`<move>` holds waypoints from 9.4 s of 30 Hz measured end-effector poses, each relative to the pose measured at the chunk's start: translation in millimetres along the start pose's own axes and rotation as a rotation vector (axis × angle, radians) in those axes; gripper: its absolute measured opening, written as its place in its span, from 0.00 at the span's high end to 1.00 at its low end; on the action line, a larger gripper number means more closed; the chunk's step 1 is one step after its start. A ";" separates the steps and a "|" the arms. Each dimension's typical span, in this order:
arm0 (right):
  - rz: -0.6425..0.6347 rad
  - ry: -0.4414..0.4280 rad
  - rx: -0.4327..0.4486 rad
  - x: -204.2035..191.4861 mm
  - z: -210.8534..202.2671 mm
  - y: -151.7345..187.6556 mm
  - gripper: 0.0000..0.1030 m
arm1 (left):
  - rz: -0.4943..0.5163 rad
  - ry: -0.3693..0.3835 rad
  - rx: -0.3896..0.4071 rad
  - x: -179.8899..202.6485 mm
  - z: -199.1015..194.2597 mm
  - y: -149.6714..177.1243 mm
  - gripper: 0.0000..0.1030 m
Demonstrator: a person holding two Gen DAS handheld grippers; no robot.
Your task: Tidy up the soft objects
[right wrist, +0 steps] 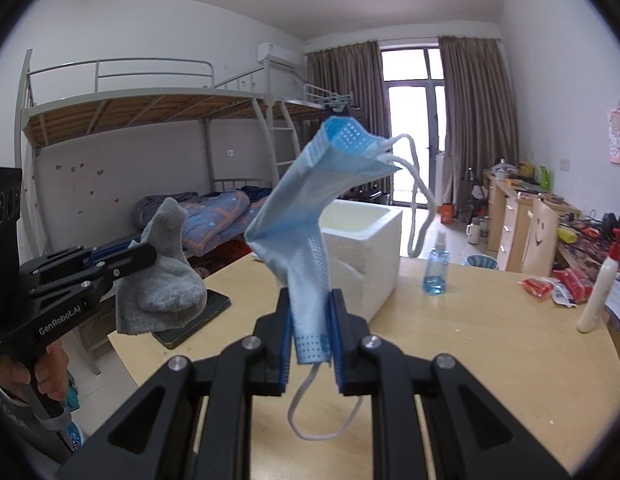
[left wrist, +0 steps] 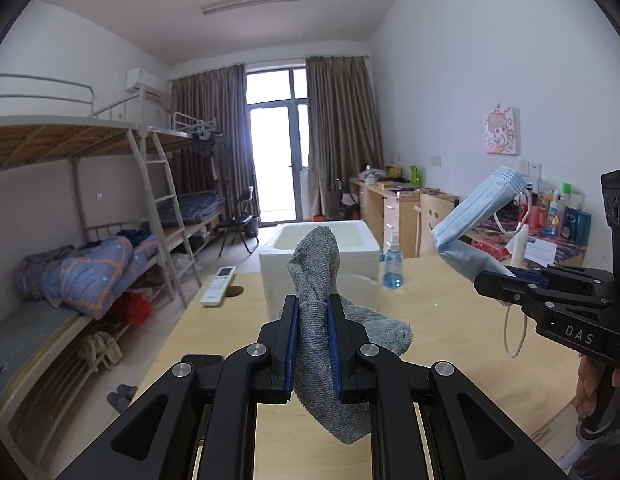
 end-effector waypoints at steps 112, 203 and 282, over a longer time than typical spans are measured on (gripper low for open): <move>0.044 0.151 -0.159 90.4 144.9 -93.7 0.80 | 0.020 0.045 -0.109 29.6 223.6 -89.3 0.22; 0.035 0.134 -0.054 27.4 98.8 -106.3 0.22 | -0.033 -0.079 0.057 -17.2 81.7 -89.8 0.01; 0.101 0.259 0.147 -37.1 -72.4 51.5 0.00 | -0.067 0.048 0.180 25.7 -61.0 52.5 0.01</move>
Point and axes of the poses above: each gripper's, at about its wrist camera, not at the fingertips, and z roughly the way its jaws point, x to its right, y to its underside, the point moved 3 cm from there along z, roughly the way its jaws point, and after that the axes turned 8 degrees about -y, right-handed, at the moved point
